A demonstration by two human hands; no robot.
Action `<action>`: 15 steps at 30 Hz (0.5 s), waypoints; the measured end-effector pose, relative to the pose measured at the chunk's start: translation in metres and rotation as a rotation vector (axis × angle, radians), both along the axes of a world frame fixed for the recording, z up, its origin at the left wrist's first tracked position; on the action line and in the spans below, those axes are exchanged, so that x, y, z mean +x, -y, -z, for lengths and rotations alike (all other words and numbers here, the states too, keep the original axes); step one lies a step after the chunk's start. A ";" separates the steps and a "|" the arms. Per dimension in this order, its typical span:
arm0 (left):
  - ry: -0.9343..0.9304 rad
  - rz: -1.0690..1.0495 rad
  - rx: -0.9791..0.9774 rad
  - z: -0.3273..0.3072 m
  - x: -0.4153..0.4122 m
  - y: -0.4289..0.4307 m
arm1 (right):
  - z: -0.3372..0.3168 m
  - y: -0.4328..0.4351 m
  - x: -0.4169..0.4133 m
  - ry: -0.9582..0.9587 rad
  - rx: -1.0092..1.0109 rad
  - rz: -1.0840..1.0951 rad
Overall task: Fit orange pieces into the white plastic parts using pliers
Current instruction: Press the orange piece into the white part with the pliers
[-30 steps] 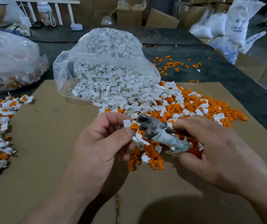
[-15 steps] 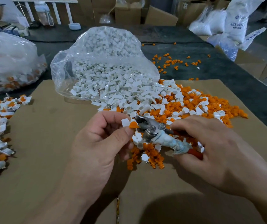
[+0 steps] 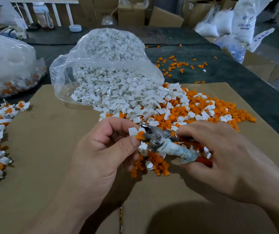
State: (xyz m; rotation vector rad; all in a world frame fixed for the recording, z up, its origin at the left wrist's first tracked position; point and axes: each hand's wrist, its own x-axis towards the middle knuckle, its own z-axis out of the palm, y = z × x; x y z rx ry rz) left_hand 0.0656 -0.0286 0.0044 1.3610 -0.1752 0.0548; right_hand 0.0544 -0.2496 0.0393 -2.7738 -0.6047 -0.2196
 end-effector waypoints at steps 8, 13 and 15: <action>0.107 -0.033 0.134 0.003 0.001 -0.002 | -0.002 -0.002 0.000 -0.077 -0.027 0.025; 0.110 -0.049 0.148 0.007 0.004 -0.005 | -0.001 -0.004 0.000 -0.082 -0.044 0.026; 0.100 -0.040 0.124 0.009 0.004 -0.005 | 0.000 -0.005 -0.001 -0.075 -0.053 0.033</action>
